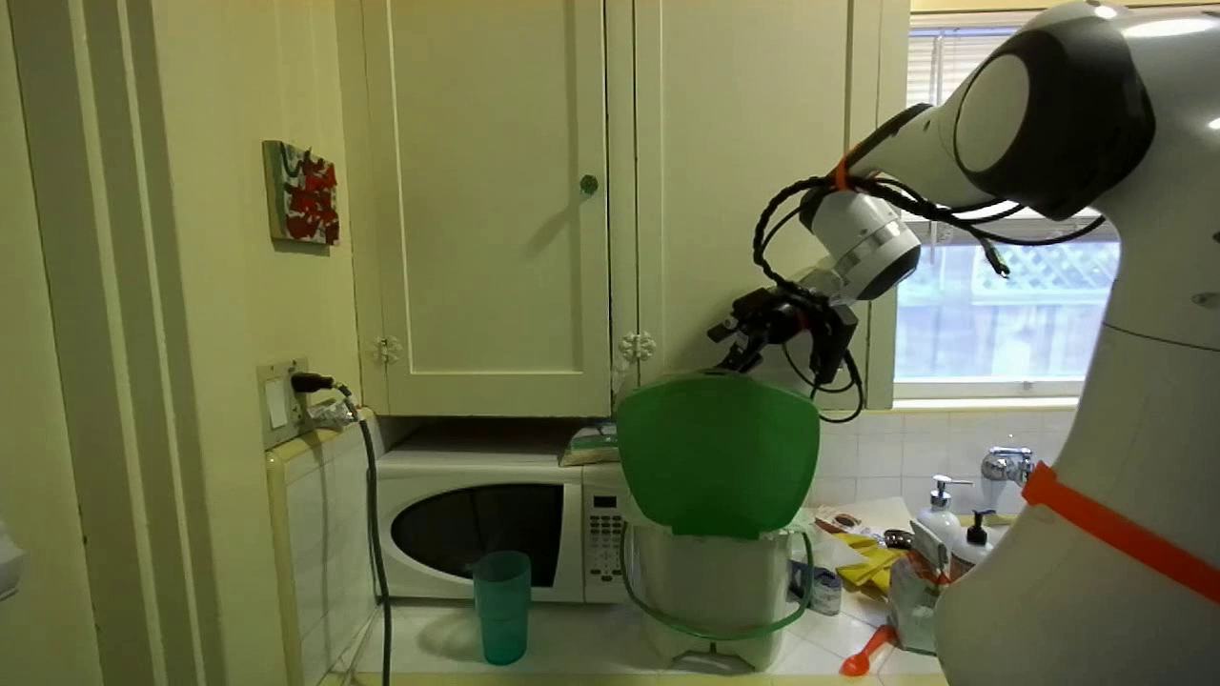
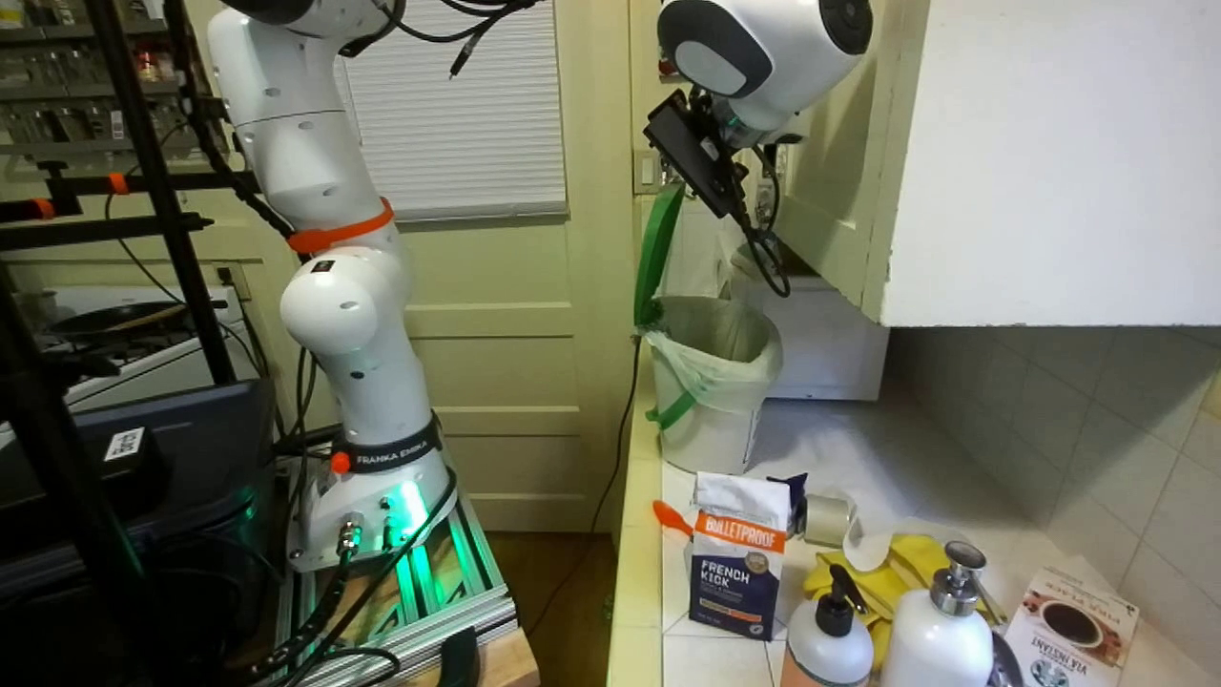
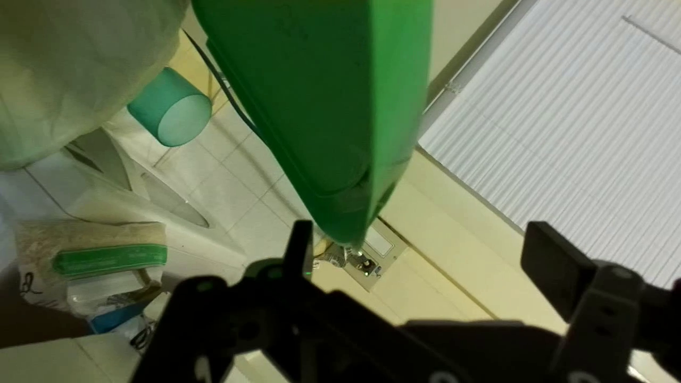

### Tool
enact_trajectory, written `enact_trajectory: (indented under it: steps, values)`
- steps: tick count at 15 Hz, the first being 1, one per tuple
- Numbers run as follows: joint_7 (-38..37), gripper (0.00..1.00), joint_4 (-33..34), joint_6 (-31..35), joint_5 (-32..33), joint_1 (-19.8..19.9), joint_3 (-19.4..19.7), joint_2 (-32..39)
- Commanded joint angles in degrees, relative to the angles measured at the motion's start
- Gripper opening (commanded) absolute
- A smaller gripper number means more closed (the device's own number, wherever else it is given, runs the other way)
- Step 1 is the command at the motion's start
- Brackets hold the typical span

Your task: Open the trash can

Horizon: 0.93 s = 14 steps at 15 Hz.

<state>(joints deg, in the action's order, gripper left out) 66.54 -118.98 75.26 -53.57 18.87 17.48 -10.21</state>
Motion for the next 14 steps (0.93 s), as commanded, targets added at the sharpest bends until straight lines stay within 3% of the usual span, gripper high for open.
enact_trajectory:
  steps: [1,6,14]
  values:
    - [-0.7,1.0,-3.1,4.5,2.8,-0.6,-0.4,-3.8]
    - [-2.3,1.0,-6.9,10.2,3.5,-0.8,-1.1,-7.8]
    - [-9.1,1.0,-16.8,31.5,1.0,-1.2,-4.6,-16.9]
